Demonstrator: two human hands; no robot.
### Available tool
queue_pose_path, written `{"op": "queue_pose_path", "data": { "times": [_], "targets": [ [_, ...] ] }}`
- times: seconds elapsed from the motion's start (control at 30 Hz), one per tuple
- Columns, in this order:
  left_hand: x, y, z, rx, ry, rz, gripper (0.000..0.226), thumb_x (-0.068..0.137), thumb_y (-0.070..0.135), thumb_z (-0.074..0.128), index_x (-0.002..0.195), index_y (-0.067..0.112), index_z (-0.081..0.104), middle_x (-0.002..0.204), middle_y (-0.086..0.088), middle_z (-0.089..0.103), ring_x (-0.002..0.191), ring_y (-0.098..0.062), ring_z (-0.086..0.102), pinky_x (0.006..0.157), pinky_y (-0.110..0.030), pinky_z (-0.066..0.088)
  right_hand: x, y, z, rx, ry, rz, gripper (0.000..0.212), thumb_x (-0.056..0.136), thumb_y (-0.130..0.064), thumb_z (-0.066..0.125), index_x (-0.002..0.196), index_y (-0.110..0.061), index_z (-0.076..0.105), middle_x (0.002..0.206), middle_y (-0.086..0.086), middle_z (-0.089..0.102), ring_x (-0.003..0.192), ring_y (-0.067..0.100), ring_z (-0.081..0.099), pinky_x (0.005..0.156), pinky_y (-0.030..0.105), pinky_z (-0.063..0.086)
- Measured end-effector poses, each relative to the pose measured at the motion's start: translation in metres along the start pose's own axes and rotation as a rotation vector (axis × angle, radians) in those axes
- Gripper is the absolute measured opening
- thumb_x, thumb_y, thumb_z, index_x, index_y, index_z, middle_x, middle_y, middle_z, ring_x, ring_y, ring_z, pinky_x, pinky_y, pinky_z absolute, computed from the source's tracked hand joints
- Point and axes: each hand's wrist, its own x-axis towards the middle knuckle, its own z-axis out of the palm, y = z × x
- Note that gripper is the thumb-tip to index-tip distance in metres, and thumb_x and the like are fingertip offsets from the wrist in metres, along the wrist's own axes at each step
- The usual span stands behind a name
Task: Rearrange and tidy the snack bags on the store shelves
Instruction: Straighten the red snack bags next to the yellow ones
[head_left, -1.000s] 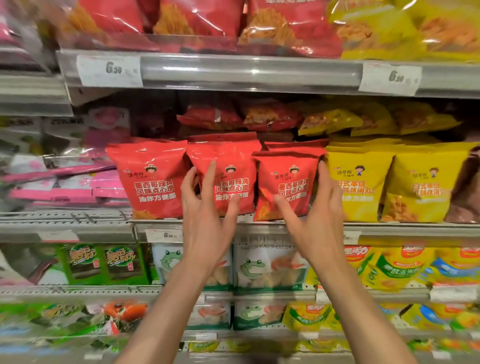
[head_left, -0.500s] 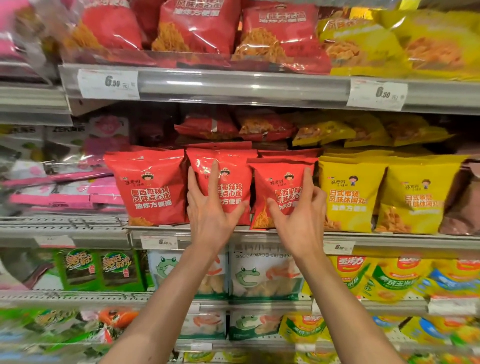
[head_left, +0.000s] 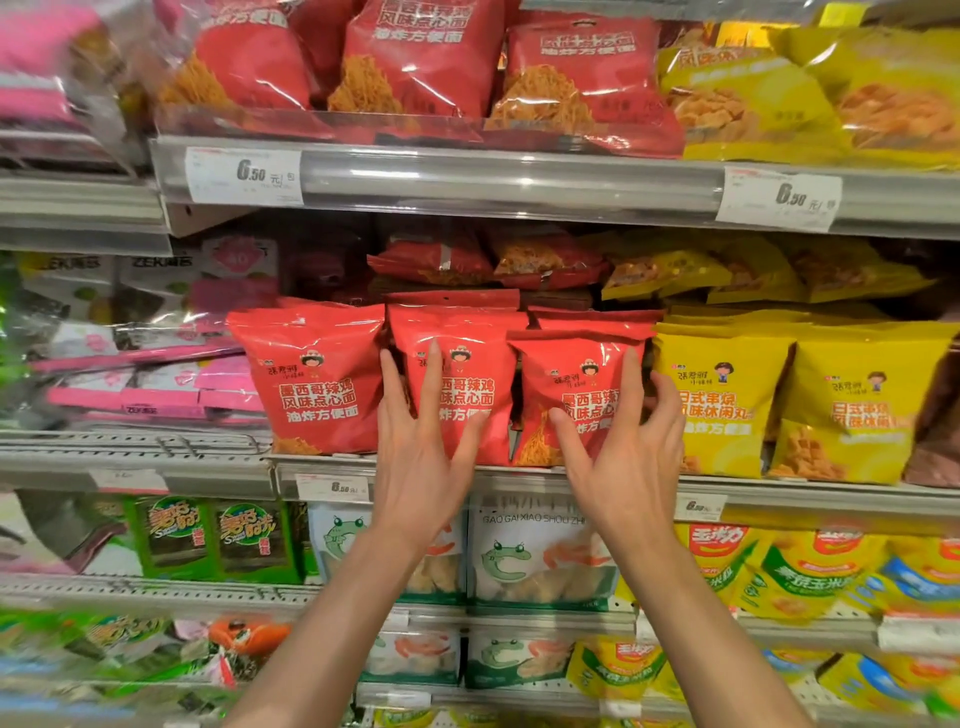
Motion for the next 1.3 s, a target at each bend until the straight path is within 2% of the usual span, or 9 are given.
{"op": "queue_pose_path", "data": {
  "times": [0.17, 0.27, 0.33, 0.47, 0.77, 0.9, 1.0, 1.17, 1.3],
  "targets": [
    [-0.012, -0.009, 0.007, 0.148, 0.201, 0.141, 0.064, 0.102, 0.034, 0.060, 0.159, 0.022, 0.034, 0.166, -0.021, 0.017, 0.151, -0.039, 0.025, 0.116, -0.057, 0.032, -0.002, -0.001, 0.002, -0.038, 0.051, -0.110, 0.078, 0.101, -0.049, 0.057, 0.163, -0.017, 0.023, 0.169, 0.023, 0.011, 0.157, 0.039, 0.013, 0.123, 0.059, 0.024],
    [0.003, -0.006, 0.012, 0.218, 0.207, 0.253, 0.057, 0.102, 0.028, 0.060, 0.156, 0.016, 0.042, 0.167, -0.021, 0.022, 0.154, -0.037, 0.023, 0.122, -0.054, 0.027, 0.000, -0.004, 0.008, -0.125, -0.006, -0.231, 0.079, 0.102, -0.048, 0.048, 0.166, -0.017, 0.011, 0.173, 0.017, -0.004, 0.161, 0.033, -0.005, 0.128, 0.056, 0.001],
    [0.018, -0.003, 0.014, 0.258, 0.174, 0.300, 0.057, 0.104, 0.029, 0.055, 0.157, 0.016, 0.039, 0.169, -0.019, 0.017, 0.158, -0.034, 0.015, 0.126, -0.053, 0.020, 0.005, -0.003, 0.016, -0.187, -0.059, -0.287, 0.081, 0.104, -0.048, 0.046, 0.166, -0.018, 0.003, 0.173, 0.015, -0.010, 0.160, 0.033, -0.011, 0.127, 0.058, -0.004],
    [0.035, -0.011, 0.025, 0.370, 0.079, 0.340, 0.061, 0.108, 0.040, 0.038, 0.163, 0.020, 0.021, 0.172, -0.015, 0.004, 0.160, -0.029, -0.001, 0.129, -0.051, 0.009, 0.012, 0.003, 0.030, -0.249, -0.097, -0.262, 0.082, 0.105, -0.052, 0.042, 0.166, -0.020, -0.002, 0.173, 0.012, -0.015, 0.160, 0.031, -0.015, 0.127, 0.061, -0.001],
    [0.038, -0.016, 0.036, 0.455, 0.077, 0.306, 0.062, 0.107, 0.043, 0.034, 0.163, 0.019, 0.021, 0.171, -0.017, 0.007, 0.160, -0.032, 0.002, 0.127, -0.054, 0.012, 0.015, 0.001, 0.045, -0.212, -0.101, -0.224, 0.086, 0.102, -0.053, 0.046, 0.166, -0.019, -0.002, 0.173, 0.013, -0.014, 0.160, 0.032, -0.014, 0.126, 0.063, 0.004],
    [0.037, -0.012, 0.025, 0.390, 0.041, 0.289, 0.064, 0.105, 0.043, 0.039, 0.163, 0.021, 0.023, 0.172, -0.015, 0.007, 0.160, -0.031, 0.002, 0.128, -0.054, 0.010, 0.016, 0.001, 0.031, -0.186, -0.155, -0.243, 0.086, 0.102, -0.061, 0.038, 0.166, -0.019, -0.001, 0.173, 0.012, -0.017, 0.159, 0.030, -0.017, 0.126, 0.064, 0.000],
    [0.034, -0.006, 0.012, 0.325, 0.026, 0.282, 0.069, 0.100, 0.037, 0.056, 0.161, 0.021, 0.028, 0.172, -0.013, 0.010, 0.160, -0.032, 0.003, 0.128, -0.055, 0.007, 0.016, -0.003, 0.016, -0.103, -0.189, -0.240, 0.088, 0.099, -0.064, 0.039, 0.166, -0.020, 0.002, 0.173, 0.010, -0.015, 0.160, 0.028, -0.016, 0.127, 0.062, 0.000],
    [0.007, -0.001, -0.008, 0.151, 0.004, 0.286, 0.072, 0.098, 0.033, 0.063, 0.160, 0.019, 0.030, 0.170, -0.009, 0.018, 0.158, -0.028, 0.014, 0.127, -0.045, 0.014, 0.002, -0.003, -0.021, 0.077, -0.192, -0.200, 0.083, 0.100, -0.058, 0.052, 0.166, -0.023, 0.014, 0.175, 0.004, 0.001, 0.161, 0.020, 0.001, 0.130, 0.045, 0.005],
    [-0.023, -0.001, -0.021, 0.033, -0.101, 0.169, 0.067, 0.102, 0.040, 0.058, 0.160, 0.023, 0.028, 0.167, -0.002, 0.024, 0.154, -0.021, 0.021, 0.124, -0.041, 0.022, -0.026, 0.003, -0.037, 0.178, -0.256, -0.103, 0.079, 0.099, -0.054, 0.058, 0.163, -0.025, 0.022, 0.169, 0.002, 0.024, 0.156, 0.021, 0.021, 0.126, 0.049, 0.025]
  ]
}}
